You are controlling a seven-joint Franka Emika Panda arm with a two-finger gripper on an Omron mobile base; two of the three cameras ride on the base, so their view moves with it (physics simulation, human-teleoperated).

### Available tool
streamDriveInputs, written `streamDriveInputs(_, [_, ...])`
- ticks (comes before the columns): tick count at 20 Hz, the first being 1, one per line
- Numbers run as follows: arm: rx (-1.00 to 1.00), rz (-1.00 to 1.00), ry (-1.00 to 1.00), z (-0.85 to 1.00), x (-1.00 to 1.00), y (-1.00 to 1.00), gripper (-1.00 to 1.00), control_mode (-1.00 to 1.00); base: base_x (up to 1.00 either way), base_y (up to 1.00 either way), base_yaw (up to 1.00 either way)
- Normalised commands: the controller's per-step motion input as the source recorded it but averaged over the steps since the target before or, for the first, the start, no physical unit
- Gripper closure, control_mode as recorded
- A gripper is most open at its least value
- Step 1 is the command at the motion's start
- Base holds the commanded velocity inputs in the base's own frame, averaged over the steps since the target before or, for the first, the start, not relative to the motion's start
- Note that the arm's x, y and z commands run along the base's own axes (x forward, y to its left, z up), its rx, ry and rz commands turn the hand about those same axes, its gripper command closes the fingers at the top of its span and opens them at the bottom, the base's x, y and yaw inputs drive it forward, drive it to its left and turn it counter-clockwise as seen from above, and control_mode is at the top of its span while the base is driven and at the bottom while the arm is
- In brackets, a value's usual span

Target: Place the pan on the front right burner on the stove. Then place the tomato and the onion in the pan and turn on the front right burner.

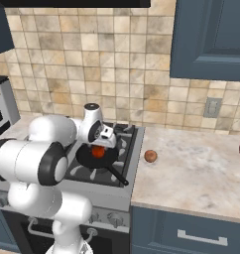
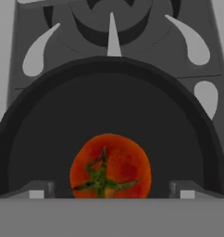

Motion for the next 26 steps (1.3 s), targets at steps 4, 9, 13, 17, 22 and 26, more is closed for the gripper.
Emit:
streamDriveInputs(4, [0.0,0.0,0.0,0.15,0.0,-0.46,-1.0,-1.0,0.0,0.0,0.0])
streamDriveInputs(9, [0.0,0.0,0.0,0.11,0.0,-0.64,-1.0,-1.0,0.0,0.0,0.0])
streamDriveInputs(13, [0.0,0.0,0.0,0.22,0.0,-0.48,-1.0,-1.0,0.0,0.0,0.0])
streamDriveInputs(17, [0.0,0.0,0.0,0.17,0.0,-0.42,-1.0,-1.0,0.0,0.0,0.0])
streamDriveInputs(22, [0.0,0.0,-0.01,-0.11,0.05,-0.35,-1.0,-1.0,0.0,0.0,0.0])
streamDriveInputs(26, [0.0,-0.02,-0.01,-0.45,0.0,-0.03,-1.0,-1.0,0.0,0.0,0.0])
